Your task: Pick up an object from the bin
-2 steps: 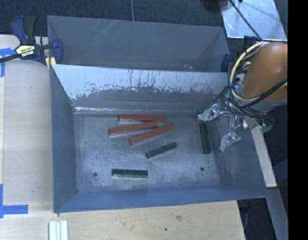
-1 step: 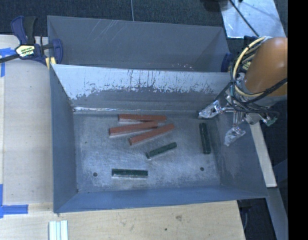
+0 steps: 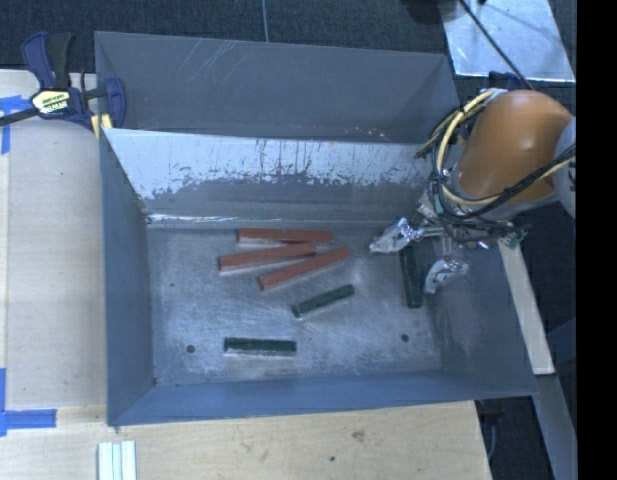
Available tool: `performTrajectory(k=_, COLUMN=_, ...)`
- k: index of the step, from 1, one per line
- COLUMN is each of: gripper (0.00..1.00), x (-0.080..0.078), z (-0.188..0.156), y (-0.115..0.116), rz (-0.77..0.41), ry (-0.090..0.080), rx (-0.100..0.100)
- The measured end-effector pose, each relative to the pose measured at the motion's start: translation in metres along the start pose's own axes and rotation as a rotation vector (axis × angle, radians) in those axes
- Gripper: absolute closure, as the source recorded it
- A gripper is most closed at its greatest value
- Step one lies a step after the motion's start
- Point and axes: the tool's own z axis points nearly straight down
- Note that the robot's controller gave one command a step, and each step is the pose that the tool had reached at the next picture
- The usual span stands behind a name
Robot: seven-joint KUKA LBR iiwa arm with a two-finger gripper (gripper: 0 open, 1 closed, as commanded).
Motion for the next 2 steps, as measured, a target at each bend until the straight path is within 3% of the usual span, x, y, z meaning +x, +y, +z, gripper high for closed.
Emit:
performTrajectory(k=1, gripper=1.0, x=0.01, z=-0.0061, y=-0.0028, rz=-0.001, ry=0.011, rx=0.013)
performTrajectory(k=2, gripper=1.0, x=0.01, z=-0.0061, y=-0.0028, rz=-0.001, ry=0.011, rx=0.013)
